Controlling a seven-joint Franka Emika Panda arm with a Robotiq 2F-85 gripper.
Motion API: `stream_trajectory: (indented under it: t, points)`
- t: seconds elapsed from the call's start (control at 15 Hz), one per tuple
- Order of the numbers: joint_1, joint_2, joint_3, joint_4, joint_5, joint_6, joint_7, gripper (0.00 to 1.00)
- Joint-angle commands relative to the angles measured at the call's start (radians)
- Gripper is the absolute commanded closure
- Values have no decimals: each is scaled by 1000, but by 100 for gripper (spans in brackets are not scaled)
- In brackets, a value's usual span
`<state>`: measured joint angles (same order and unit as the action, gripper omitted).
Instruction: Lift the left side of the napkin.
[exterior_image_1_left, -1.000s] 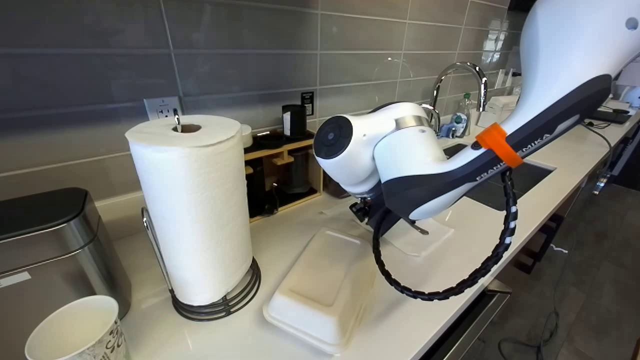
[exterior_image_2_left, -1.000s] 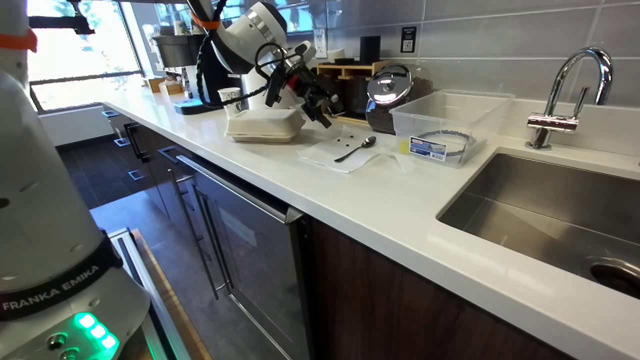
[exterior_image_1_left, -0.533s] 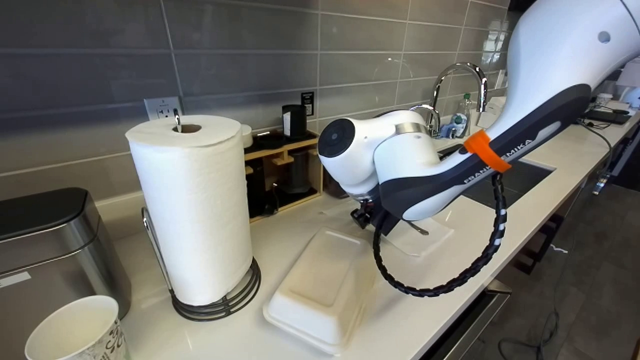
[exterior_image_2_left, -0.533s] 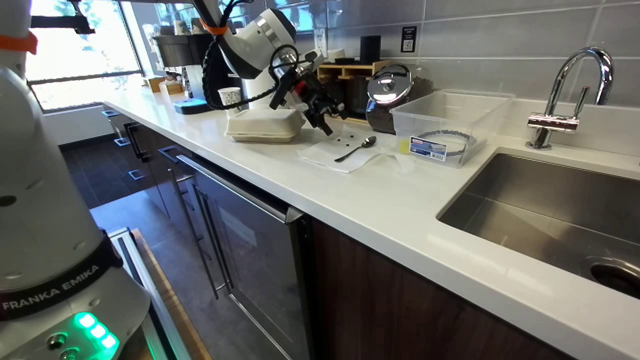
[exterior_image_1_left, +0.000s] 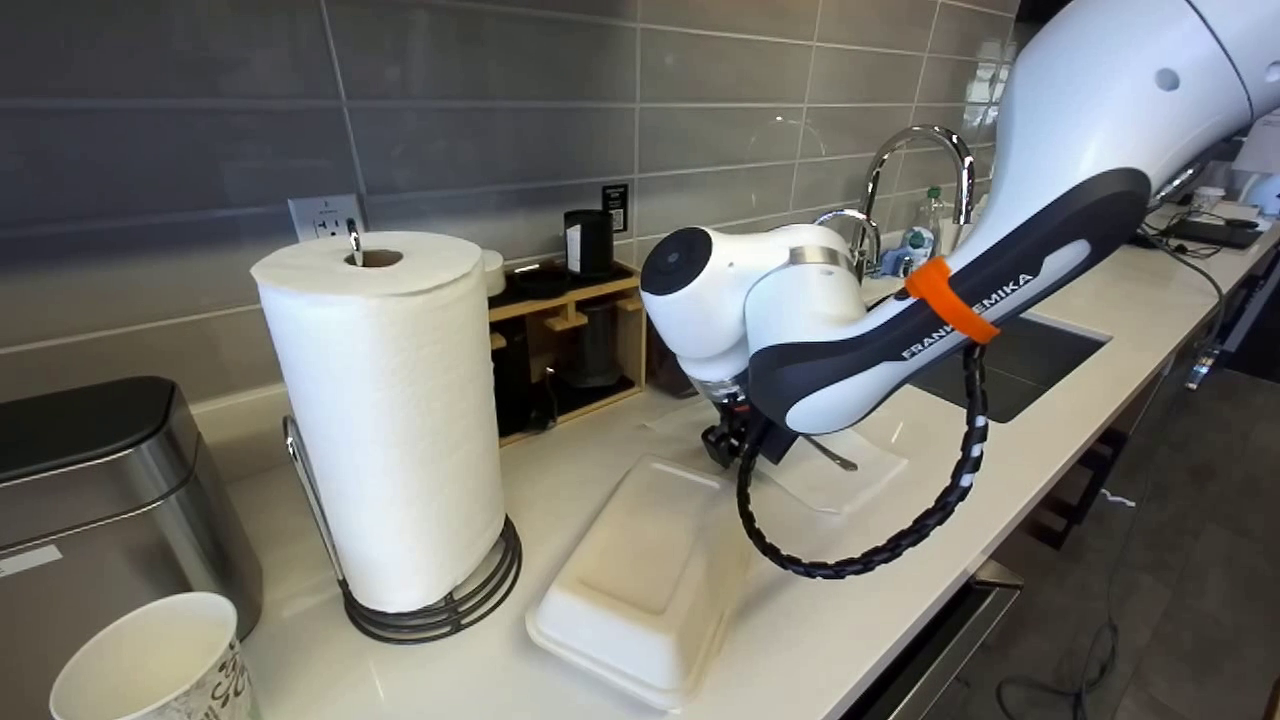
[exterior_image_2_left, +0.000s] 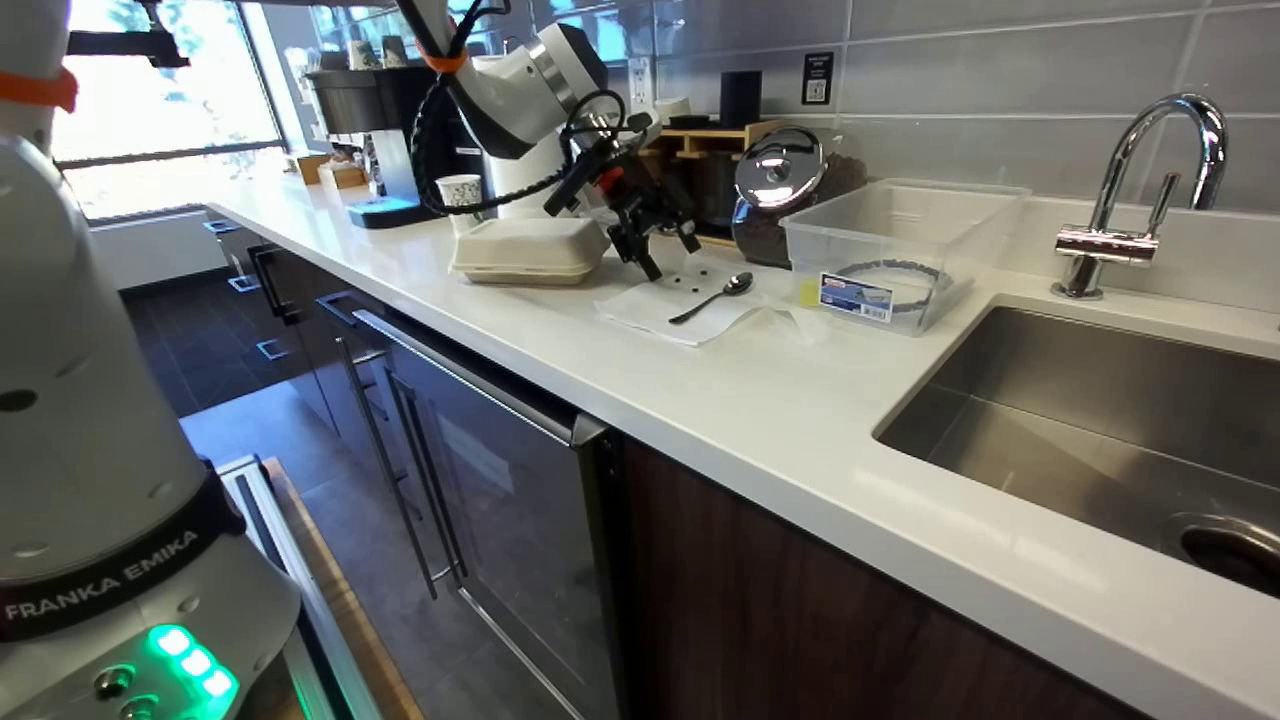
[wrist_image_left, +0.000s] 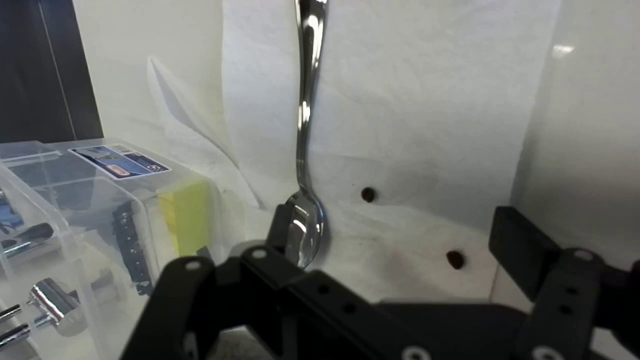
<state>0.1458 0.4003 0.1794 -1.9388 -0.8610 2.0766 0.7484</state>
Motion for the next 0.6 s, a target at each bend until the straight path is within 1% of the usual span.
stream_trajectory:
  t: [0.0, 0.13, 0.4, 0.53]
  points:
    - [37, 9, -23, 15, 86, -2, -66, 0]
    - [46, 13, -32, 17, 100, 13, -70, 0]
    - [66, 22, -65, 14, 63, 31, -35, 0]
    - [68, 30, -78, 16, 62, 38, -38, 0]
